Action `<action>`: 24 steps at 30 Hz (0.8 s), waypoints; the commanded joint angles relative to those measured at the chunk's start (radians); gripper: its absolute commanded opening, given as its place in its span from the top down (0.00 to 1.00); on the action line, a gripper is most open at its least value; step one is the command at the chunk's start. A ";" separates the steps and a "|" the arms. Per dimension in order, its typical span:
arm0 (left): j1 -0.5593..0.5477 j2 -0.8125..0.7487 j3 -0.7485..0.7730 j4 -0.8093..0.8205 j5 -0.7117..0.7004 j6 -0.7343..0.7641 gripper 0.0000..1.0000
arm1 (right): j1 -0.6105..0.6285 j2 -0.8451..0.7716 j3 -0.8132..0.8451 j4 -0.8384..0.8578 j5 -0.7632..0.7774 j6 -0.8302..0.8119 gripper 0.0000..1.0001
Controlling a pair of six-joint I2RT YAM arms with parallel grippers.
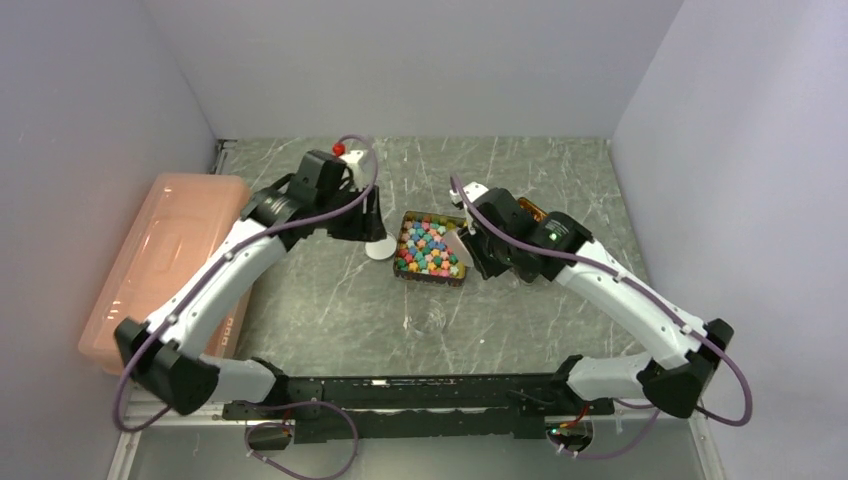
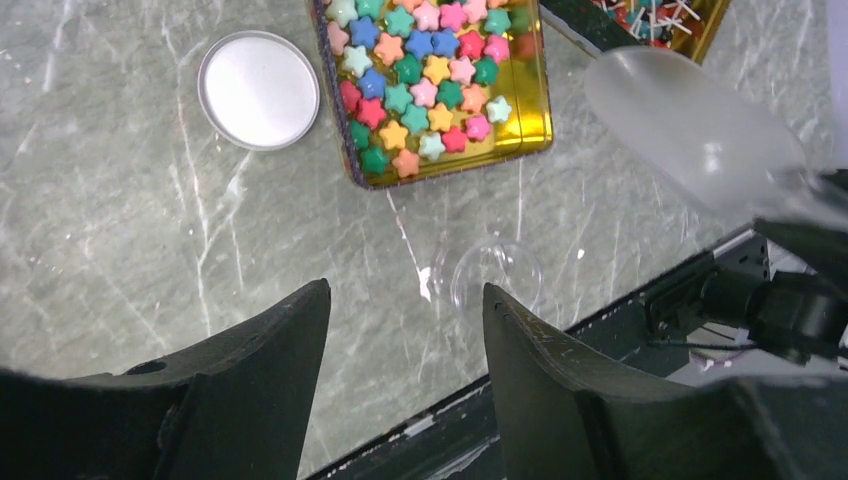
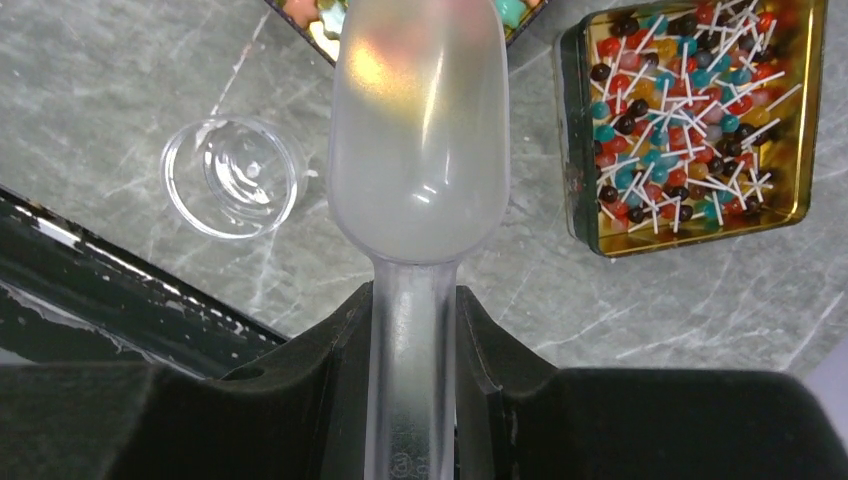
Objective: Pack the candies
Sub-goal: Scoop the fake candies from the storage box.
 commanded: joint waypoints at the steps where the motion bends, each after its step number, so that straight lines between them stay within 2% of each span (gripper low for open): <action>1: -0.003 -0.158 -0.067 -0.037 0.000 0.060 0.35 | -0.036 0.097 0.124 -0.109 -0.092 -0.057 1.00; 4: -0.003 -0.268 -0.131 -0.038 -0.004 0.099 0.27 | -0.042 0.176 0.181 -0.174 -0.102 -0.063 1.00; 10: -0.002 -0.441 -0.246 -0.027 -0.039 0.152 0.20 | -0.067 0.281 0.249 -0.244 -0.152 -0.066 1.00; 19: -0.002 -0.605 -0.415 0.148 0.060 0.190 0.01 | -0.081 0.434 0.332 -0.309 -0.162 -0.057 1.00; 24: -0.002 -0.652 -0.469 0.197 0.041 0.200 0.00 | -0.098 0.506 0.381 -0.326 -0.158 -0.056 1.00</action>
